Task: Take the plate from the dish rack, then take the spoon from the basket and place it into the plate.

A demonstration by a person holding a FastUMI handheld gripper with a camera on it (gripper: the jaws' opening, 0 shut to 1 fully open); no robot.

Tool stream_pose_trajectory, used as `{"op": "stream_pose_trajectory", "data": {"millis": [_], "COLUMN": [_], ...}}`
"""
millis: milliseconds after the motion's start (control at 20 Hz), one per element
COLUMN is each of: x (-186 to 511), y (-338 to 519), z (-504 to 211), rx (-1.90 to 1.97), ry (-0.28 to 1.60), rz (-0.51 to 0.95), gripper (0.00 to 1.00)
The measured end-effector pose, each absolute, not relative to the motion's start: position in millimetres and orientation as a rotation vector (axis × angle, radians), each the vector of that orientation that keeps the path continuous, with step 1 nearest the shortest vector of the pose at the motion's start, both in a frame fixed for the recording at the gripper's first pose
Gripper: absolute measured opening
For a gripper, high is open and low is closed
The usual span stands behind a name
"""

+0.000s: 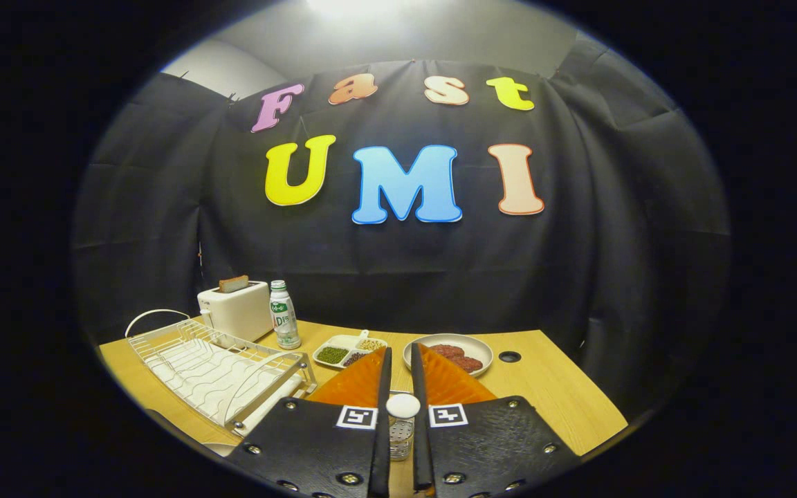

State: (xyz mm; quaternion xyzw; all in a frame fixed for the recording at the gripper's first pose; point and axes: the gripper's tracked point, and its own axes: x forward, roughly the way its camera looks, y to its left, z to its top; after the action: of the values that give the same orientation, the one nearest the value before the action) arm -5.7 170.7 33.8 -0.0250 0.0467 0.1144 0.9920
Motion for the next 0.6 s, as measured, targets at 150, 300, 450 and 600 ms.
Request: {"op": "stream_pose_trajectory", "data": {"millis": [150, 300, 450, 600], "x": [-16, -27, -41, -54], "y": [168, 165, 161, 159], "z": [58, 82, 103, 122], "rx": [-0.074, -0.078, -0.08, -0.074], "ry": [0.085, 0.084, 0.094, 0.101], "rz": [0.223, 0.205, 0.191, 0.187], "gripper": [0.13, 0.13, 0.13, 0.13]}}
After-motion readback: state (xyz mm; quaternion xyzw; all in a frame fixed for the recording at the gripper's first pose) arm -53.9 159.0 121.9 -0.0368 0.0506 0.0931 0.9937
